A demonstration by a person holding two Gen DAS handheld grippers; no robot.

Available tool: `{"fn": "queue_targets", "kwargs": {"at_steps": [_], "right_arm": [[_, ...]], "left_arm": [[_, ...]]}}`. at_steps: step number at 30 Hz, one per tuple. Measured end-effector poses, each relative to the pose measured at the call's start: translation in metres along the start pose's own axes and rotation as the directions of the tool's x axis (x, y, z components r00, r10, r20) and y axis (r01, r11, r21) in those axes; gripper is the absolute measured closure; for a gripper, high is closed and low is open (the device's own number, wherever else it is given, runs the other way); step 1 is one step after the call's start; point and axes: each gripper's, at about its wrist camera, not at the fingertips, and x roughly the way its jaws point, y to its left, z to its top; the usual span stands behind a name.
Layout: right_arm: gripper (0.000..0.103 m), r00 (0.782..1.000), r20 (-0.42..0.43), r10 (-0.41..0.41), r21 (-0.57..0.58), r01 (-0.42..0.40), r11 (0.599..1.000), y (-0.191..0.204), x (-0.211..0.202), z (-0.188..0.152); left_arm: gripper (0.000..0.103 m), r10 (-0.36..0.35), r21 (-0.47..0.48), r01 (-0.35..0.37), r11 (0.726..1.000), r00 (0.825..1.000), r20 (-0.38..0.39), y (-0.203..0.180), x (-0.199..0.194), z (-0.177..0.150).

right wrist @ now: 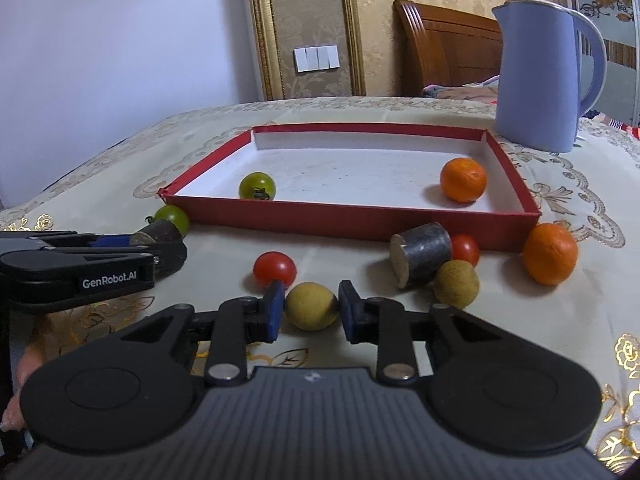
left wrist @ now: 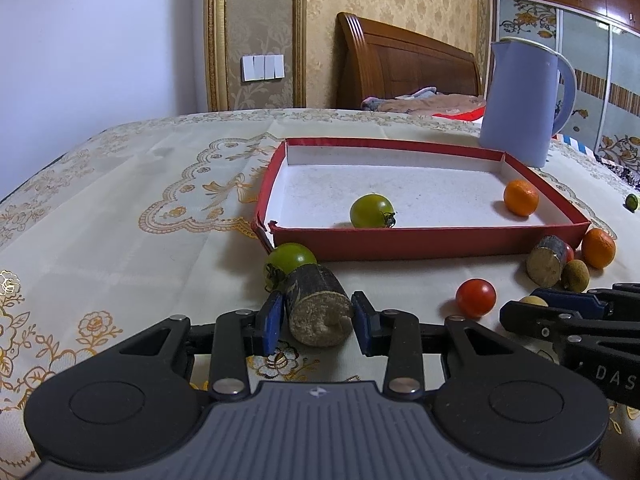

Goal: Organize fruits
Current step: 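Lift the dark cylinder with the left gripper while the right gripper carries the lime over the tray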

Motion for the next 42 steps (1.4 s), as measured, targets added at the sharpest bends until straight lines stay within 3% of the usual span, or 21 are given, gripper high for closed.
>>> {"fn": "queue_targets", "kwargs": {"at_steps": [19, 23, 26, 34, 42], "right_arm": [[0.076, 0.988, 0.102, -0.12, -0.013, 0.122, 0.992, -0.017, 0.001, 0.045], [0.076, 0.985, 0.097, -0.141, -0.004, 0.142, 0.99, -0.024, 0.01, 0.051], [0.076, 0.984, 0.097, -0.146, 0.01, 0.146, 0.989, -0.027, 0.014, 0.052], [0.076, 0.987, 0.089, -0.13, 0.024, 0.128, 0.991, -0.03, 0.018, 0.047], [0.076, 0.988, 0.088, -0.125, 0.037, 0.123, 0.992, -0.032, 0.019, 0.046]], "left_arm": [[0.067, -0.009, 0.029, 0.007, 1.0, 0.998, 0.054, -0.02, 0.005, 0.042], [0.082, -0.018, 0.044, 0.016, 0.999, 0.999, 0.045, -0.026, 0.012, 0.048], [0.082, -0.039, 0.031, 0.038, 0.999, 0.999, 0.011, -0.025, 0.017, 0.047], [0.082, -0.023, 0.06, 0.02, 0.998, 0.999, 0.042, -0.02, 0.0, 0.032], [0.08, -0.097, 0.112, 0.09, 0.99, 0.994, 0.056, -0.015, -0.002, 0.022]]}}
